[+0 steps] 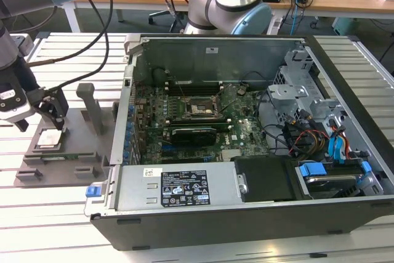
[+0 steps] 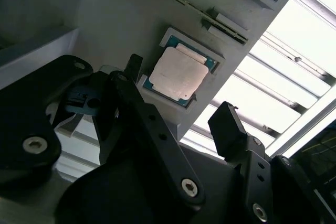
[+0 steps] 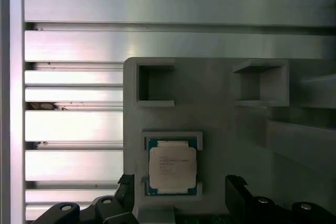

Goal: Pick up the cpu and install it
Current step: 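Pick up the cpu and move it towards the insertion slot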

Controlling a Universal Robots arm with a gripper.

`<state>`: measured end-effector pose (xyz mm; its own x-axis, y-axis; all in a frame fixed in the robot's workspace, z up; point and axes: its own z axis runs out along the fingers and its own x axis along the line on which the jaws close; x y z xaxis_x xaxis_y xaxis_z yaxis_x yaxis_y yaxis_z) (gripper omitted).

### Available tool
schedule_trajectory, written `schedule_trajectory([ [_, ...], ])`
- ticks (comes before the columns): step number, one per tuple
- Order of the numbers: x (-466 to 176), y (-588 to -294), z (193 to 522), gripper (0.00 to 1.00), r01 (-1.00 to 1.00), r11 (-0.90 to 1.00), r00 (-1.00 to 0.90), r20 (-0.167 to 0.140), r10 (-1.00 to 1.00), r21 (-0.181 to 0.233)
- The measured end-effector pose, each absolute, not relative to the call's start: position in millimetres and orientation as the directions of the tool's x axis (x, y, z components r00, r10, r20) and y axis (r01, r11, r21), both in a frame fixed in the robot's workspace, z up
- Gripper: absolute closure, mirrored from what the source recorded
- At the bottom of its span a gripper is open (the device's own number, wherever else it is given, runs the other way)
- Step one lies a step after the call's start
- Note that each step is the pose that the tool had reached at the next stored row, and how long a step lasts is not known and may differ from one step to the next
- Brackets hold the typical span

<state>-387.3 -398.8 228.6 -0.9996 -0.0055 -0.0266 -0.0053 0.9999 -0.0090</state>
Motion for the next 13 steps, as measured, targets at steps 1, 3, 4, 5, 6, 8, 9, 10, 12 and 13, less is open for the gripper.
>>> schedule_trajectory([
  [1, -387.2, -398.8, 227.8, 0.22, -0.005, 1.000, -1.000, -0.027, -0.006, -0.009],
  [3, -387.2, -398.8, 226.7, 0.22, -0.005, 1.000, -1.000, -0.027, -0.006, -0.009],
  [4, -387.2, -398.8, 226.3, 0.22, -0.005, 1.000, -1.000, -0.027, -0.006, -0.009],
  [5, -387.2, -398.8, 225.9, 0.22, -0.005, 1.000, -1.000, -0.027, -0.006, -0.009],
  [6, -387.2, -398.8, 225.5, 0.22, -0.005, 1.000, -1.000, -0.027, -0.006, -0.009],
  [8, -387.2, -398.8, 224.9, 0.22, -0.005, 1.000, -1.000, -0.027, -0.006, -0.009],
  [9, -387.2, -398.8, 224.5, 0.22, -0.005, 1.000, -1.000, -0.027, -0.006, -0.009],
  [10, -387.2, -398.8, 224.2, 0.22, -0.005, 1.000, -1.000, -0.027, -0.006, -0.009],
  [12, -387.2, -398.8, 222.8, 0.22, -0.005, 1.000, -1.000, -0.027, -0.006, -0.009],
  [13, -387.1, -398.8, 222.3, 0.22, -0.005, 1.000, -1.000, -0.027, -0.006, -0.009],
])
